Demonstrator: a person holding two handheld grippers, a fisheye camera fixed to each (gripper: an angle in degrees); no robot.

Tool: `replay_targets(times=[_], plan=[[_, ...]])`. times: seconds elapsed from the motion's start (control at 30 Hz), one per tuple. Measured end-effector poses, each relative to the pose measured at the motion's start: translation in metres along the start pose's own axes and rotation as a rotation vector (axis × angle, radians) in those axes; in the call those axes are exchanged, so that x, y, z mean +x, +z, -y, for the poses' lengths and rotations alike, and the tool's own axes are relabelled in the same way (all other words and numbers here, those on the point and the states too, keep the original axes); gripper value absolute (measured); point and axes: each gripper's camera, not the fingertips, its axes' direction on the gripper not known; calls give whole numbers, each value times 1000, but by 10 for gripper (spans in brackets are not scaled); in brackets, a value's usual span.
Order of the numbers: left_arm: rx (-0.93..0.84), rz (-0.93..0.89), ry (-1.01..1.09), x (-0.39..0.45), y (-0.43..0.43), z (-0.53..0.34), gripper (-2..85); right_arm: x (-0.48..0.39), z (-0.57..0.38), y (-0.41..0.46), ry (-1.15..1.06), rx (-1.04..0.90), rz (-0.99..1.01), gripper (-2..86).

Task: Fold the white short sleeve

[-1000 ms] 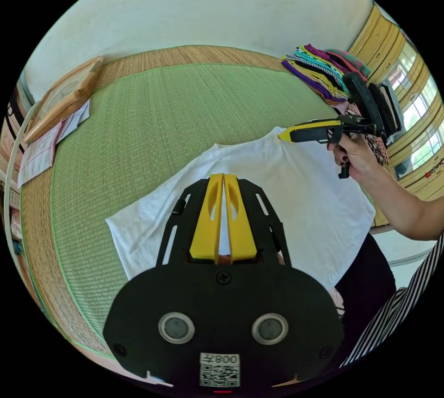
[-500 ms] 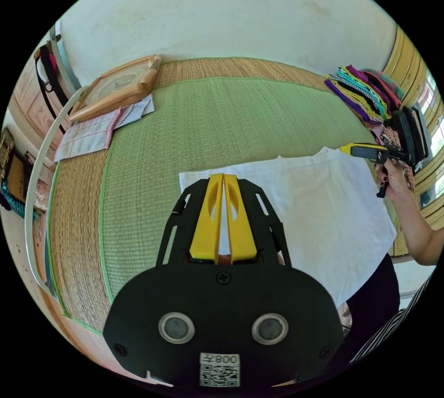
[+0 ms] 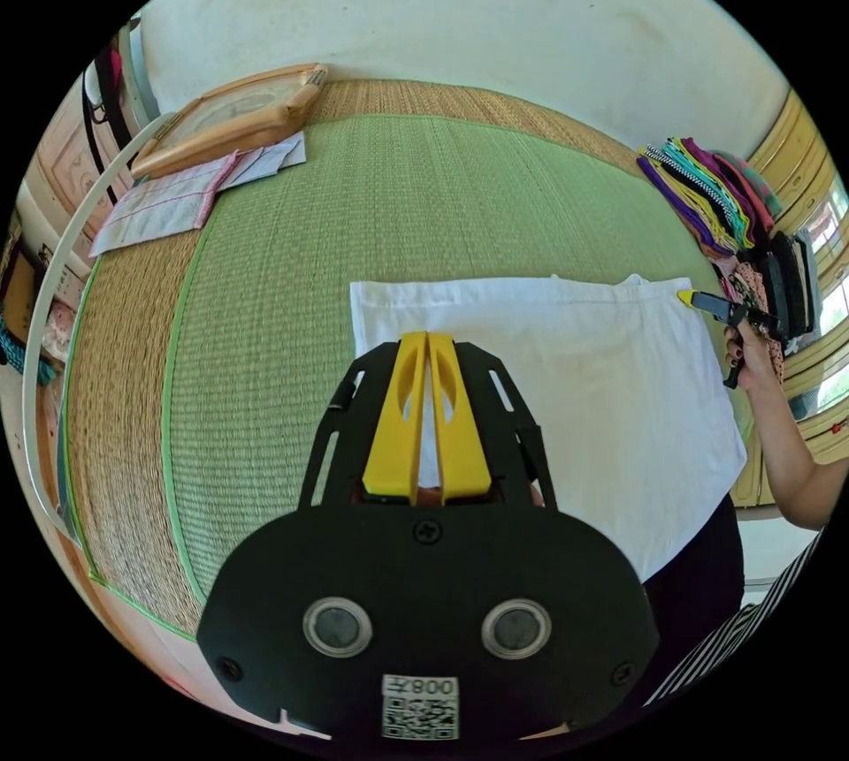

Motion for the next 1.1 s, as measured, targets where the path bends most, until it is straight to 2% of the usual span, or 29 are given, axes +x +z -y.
replay_targets(times=[0.33, 0.53, 0.77, 0.9, 1.1], plan=[[29, -92, -92, -62, -26, -65, 4, 36, -25, -54, 18, 25, 113, 1], [-25, -183, -202, -120, -58, -165, 19, 57, -103, -112, 22, 9, 195, 6], [-73, -333, -355, -178, -79, -280, 61, 95, -219, -155, 140, -18, 338, 37], [-41, -449, -412, -197, -81, -302, 66, 98, -262, -163, 180, -29, 372, 62], [-105, -452, -390, -211, -85, -299, 30, 93, -281, -165, 191, -36, 361, 72]])
